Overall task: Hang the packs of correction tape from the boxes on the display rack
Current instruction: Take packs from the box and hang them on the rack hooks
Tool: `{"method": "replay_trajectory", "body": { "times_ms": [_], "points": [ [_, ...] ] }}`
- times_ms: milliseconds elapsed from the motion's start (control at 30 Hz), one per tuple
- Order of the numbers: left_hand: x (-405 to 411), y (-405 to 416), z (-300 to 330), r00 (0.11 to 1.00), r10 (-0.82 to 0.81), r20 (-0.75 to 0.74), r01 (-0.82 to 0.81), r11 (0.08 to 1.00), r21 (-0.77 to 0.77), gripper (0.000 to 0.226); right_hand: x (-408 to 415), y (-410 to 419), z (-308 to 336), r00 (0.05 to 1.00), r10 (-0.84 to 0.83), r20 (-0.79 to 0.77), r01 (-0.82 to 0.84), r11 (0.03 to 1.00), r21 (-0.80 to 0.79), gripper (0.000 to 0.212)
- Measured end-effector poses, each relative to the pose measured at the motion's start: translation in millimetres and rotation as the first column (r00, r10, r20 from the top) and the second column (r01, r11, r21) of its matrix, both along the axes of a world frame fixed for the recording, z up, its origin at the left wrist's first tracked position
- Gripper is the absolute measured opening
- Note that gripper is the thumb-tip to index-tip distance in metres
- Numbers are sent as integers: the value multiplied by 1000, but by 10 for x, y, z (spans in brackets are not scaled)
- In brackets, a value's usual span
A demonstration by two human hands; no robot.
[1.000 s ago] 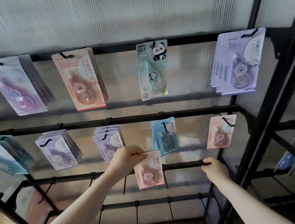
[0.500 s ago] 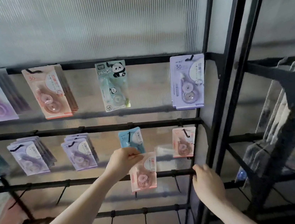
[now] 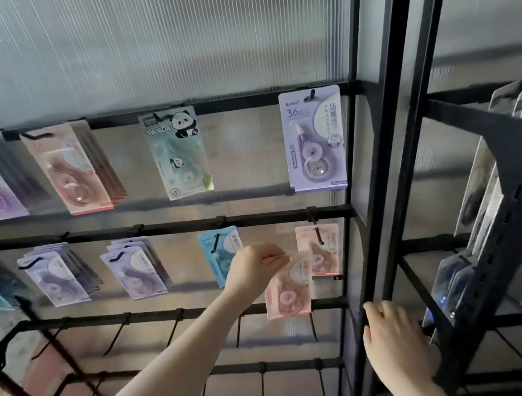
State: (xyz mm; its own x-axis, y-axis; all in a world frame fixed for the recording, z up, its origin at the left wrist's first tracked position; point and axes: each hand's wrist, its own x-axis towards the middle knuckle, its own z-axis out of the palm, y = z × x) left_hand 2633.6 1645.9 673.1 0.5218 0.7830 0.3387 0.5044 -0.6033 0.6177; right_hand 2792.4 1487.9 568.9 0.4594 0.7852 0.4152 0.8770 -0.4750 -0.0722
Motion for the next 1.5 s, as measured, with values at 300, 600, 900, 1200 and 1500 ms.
{"method": "replay_trajectory", "body": {
  "times_ms": [300,600,900,1200,1500],
  "points": [
    [508,61,-20,999,-15,41,15,1000,15,18,219,2,-84,1000,11,1,-11,1000,16,40],
    [680,89,-154,999,-16,48,15,1000,24,18,350,73,-143,998,69,-13,-68,996,63,39],
    [718,134,-228,997,-79,-2,79,992,102,20,337,137,-212,970,245,-10,-239,954,181,33],
    [743,153,-273,995,-82,52,73,985,157,17,380,136,-291,964,267,17,-266,947,182,31],
    [834,214,-281,995,-64,76,58,995,84,16,392,172,-327,969,247,14,-246,957,156,33]
  ]
}}
